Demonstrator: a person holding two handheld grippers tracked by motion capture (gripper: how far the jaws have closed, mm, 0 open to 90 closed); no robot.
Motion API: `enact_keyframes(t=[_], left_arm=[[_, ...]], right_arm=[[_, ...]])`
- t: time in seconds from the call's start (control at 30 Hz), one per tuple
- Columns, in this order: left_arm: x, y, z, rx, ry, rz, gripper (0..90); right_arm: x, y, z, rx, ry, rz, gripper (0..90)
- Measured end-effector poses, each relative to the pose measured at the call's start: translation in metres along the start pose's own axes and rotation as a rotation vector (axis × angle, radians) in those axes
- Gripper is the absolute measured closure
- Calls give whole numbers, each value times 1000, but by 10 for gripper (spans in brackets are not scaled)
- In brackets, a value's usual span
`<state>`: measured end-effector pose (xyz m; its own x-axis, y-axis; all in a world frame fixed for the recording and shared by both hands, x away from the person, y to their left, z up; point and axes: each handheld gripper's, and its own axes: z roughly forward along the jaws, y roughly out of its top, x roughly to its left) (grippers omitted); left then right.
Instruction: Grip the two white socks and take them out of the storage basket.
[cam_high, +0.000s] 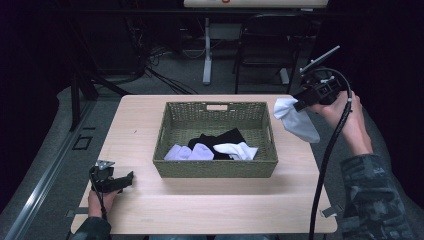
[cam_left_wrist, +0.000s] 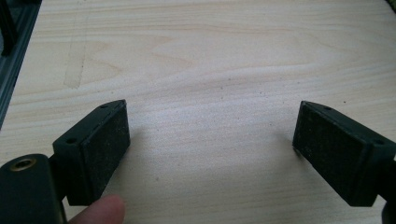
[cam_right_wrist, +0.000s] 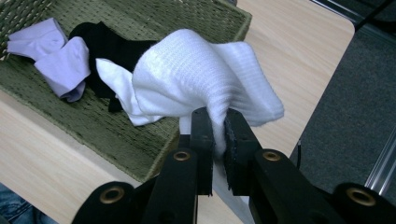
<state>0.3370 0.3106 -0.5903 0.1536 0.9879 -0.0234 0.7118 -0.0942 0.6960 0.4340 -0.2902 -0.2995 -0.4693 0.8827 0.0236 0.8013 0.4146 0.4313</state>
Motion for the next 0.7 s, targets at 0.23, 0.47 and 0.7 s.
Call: enact_keyframes(t=[0.23,0.47,0.7], left_arm=[[0,0,0,1,1,3,108],[0,0,0,1,1,2,108],[0,0,0,1,1,2,108]], right_arm=[[-18,-15,18,29,-41,61,837],[-35,-31,43,64,-49,118,835],[-43,-44,76,103,-37,166,830]])
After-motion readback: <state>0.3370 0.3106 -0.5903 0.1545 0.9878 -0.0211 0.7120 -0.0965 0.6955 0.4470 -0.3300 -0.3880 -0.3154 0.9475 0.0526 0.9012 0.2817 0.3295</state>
